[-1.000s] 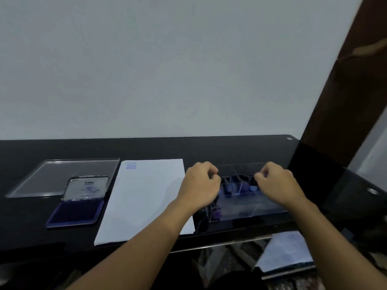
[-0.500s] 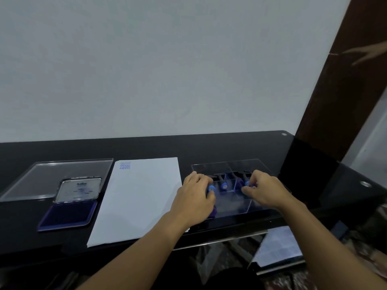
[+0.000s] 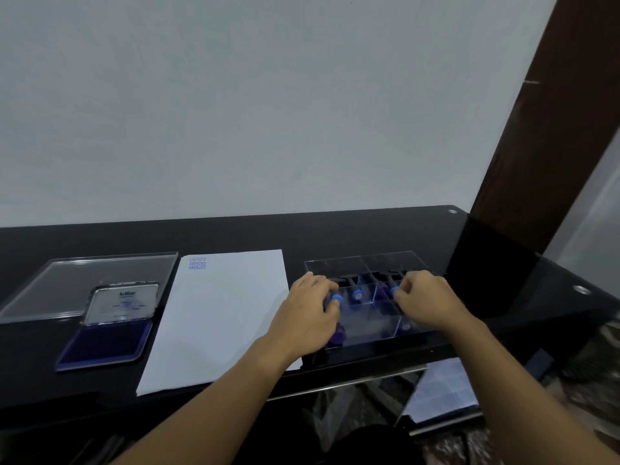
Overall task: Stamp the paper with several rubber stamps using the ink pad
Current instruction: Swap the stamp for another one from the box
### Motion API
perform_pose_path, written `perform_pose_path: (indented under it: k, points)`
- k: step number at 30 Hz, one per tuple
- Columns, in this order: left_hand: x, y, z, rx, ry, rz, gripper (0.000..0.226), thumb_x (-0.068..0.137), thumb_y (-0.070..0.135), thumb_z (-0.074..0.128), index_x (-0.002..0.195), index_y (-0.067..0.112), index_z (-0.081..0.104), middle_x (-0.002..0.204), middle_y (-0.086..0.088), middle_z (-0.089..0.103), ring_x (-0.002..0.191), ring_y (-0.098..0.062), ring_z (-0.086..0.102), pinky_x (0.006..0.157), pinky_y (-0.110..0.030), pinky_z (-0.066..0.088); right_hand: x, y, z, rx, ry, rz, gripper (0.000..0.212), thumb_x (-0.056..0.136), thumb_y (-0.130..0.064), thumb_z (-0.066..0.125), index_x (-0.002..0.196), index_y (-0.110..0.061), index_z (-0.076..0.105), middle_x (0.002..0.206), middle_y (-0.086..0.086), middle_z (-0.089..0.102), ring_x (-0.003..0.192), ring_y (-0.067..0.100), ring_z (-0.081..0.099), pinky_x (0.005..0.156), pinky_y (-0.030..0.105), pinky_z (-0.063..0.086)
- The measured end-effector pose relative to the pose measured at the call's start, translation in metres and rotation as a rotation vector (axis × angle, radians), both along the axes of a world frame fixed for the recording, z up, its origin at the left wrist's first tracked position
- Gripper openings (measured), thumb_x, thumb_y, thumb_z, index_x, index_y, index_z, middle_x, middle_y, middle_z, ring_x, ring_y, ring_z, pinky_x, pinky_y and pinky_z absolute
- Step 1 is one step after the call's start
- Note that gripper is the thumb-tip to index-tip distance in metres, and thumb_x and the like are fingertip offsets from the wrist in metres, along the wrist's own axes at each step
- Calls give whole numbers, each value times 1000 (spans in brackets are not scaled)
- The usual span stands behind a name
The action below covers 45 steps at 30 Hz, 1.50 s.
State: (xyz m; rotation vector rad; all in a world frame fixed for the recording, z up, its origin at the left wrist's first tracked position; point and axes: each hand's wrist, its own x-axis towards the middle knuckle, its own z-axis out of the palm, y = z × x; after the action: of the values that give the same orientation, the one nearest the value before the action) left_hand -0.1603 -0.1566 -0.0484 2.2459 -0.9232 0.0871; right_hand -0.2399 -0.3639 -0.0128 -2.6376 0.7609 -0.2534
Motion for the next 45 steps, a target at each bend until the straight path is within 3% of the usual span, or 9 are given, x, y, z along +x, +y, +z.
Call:
perform_pose_path:
  k: [3,9,14,18,24,29,34,39,45]
  points:
    - [2,6,9,-108,79,47,32,101,18,48,131,19,59,134,7,56,124,-10,49,102,-21,36,4,8,2,-28,-172,-23,11,91,-27,52,82,-26,57,85,1,64,81,23,60,73,39,53]
    - [12,25,29,-178,149,153,32,102,17,49,131,20,59,132,6,57,106,-2,46,89,-18,34,19,37,13,73,-243,159,11,94,-22,51,88,-23,61,85,-3,65,79,15,60,63,32,49]
    - [17,35,34,-154,159,203,32,101,22,50,132,21,59,136,5,57,110,-5,46,93,-22,36,29,61,20,130,75,450,21,93,-16,53,91,-25,72,88,-14,66,84,9,62,66,20,46]
    - [9,40,33,-123,161,179,32,101,22,50,132,21,58,136,5,57,110,-4,46,93,-21,37,35,73,21,102,368,591,29,96,-15,51,113,-23,73,101,-14,63,93,6,58,73,19,41]
    - [1,44,29,-87,154,172,32,102,23,50,133,22,57,138,5,56,116,-8,50,93,-20,37,39,77,19,60,468,596,29,97,-19,47,114,-24,70,105,-10,62,101,12,58,90,30,44]
    - [0,52,31,-75,160,183,31,102,24,50,132,23,57,138,6,55,124,-11,50,96,-20,37,38,75,13,120,380,530,12,96,-27,54,94,-25,65,98,-8,64,94,14,60,85,32,48]
    - [4,67,33,-73,158,213,30,102,24,49,131,25,56,139,7,54,126,-11,50,99,-22,37,29,71,22,120,255,445,20,88,-42,61,94,-23,59,94,-3,64,86,15,58,76,33,45]
    - [6,84,37,-91,163,241,30,102,25,49,131,26,56,139,8,54,127,-11,49,104,-27,40,22,69,37,153,123,385,14,91,-36,61,94,-23,61,95,-3,65,80,16,61,68,31,48]
    - [7,103,41,-116,170,260,30,102,24,49,131,25,57,139,9,54,126,-9,49,104,-27,40,24,85,51,173,-21,368,20,99,-31,47,99,-18,61,97,2,66,90,23,64,77,36,51]
